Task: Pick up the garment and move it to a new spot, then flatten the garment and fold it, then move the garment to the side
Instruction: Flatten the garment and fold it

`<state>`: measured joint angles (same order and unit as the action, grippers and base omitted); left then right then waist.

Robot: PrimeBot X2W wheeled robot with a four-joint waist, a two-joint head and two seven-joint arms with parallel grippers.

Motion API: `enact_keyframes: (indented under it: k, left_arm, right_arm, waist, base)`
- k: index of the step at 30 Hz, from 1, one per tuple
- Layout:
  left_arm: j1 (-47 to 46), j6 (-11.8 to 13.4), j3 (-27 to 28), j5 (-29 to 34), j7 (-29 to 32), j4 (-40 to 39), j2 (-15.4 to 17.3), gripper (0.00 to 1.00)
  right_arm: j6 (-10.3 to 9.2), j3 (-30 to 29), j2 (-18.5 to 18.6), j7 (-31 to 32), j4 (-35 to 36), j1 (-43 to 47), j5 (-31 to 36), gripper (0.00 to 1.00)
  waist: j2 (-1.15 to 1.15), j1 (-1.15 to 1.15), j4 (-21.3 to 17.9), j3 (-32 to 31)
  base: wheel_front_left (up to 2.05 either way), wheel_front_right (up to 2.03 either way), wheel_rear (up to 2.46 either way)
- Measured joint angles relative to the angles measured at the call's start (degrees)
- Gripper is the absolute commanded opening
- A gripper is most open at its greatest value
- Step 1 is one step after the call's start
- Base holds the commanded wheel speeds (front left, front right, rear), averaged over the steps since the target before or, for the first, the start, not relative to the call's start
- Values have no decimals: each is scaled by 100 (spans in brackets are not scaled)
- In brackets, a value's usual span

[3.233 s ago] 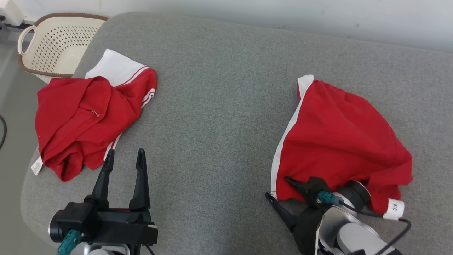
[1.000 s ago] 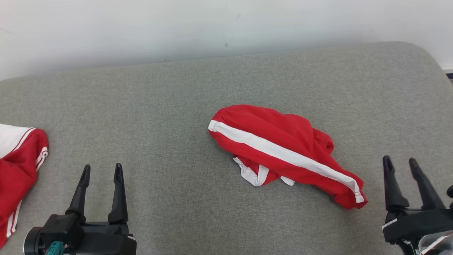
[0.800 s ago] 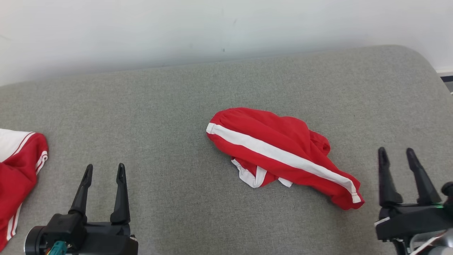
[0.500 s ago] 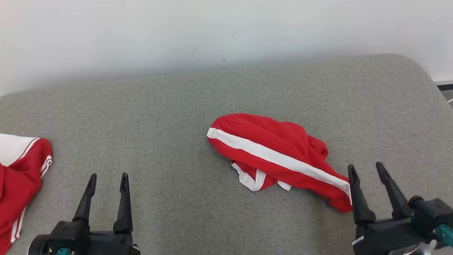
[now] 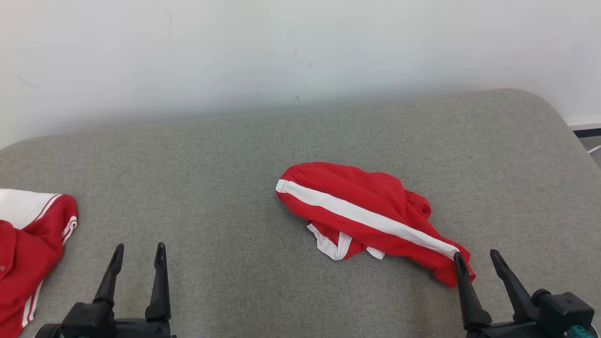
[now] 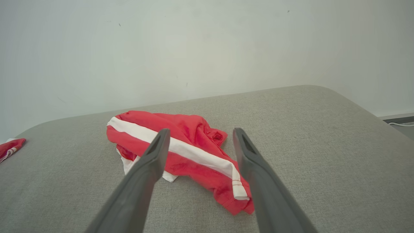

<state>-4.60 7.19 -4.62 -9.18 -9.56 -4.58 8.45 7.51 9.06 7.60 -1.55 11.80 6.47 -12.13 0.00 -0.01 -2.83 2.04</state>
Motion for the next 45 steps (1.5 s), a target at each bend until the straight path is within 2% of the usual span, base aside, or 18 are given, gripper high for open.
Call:
enact_keyframes:
  k: [12,19,24,32,36,37,39,42,45]
  left_arm:
    - [-100,-60,-138,-114,120,-25,20,100]
    - [-799,-554,-457,-350,703,261,75,100]
    - [-1464,-1034,-691,-730,1199,828,32,100]
    - [-2424,-1368,-1054,-1016,1615,1633,177,100]
    - [-2861,-1426,-1220,-1466,1782,2065,148,100]
    - [-3093,-1459,-1238,-1849,1894,2247,156,100]
    - [-3215,-1459,-1273,-2006,1968,2327,183,100]
    - [-3628,-1463,-1611,-2696,2362,2590,481,100]
    - [-3726,-1464,-1773,-3144,2573,2684,602,100]
  right_arm:
    - [0,42,-5,44,21,-32,-48,100]
    - [0,90,46,43,22,-148,-115,100]
    - [0,131,75,-31,-25,-273,-185,100]
    - [0,200,71,-210,-172,-489,-298,100]
    - [0,250,58,-337,-276,-611,-358,100]
    - [0,277,54,-405,-331,-692,-382,100]
    - [0,288,57,-428,-355,-726,-387,100]
    - [0,335,68,-557,-479,-868,-400,100]
    - [0,334,63,-613,-547,-920,-407,100]
  waist:
    - [0,0,38,76]
    - [0,1,-73,246]
    - [0,1,-245,433]
    - [0,1,-568,769]
    - [0,2,-739,1003]
    - [1,2,-820,1119]
    - [1,2,-860,1174]
    - [1,2,-1033,1406]
    - [1,2,-1119,1499]
  base:
    - [0,0,0]
    - [0,0,0]
    - [0,0,0]
    - [0,0,0]
    - [0,0,0]
    - [0,0,0]
    - [0,0,0]
    - [0,0,0]
    - [0,0,0]
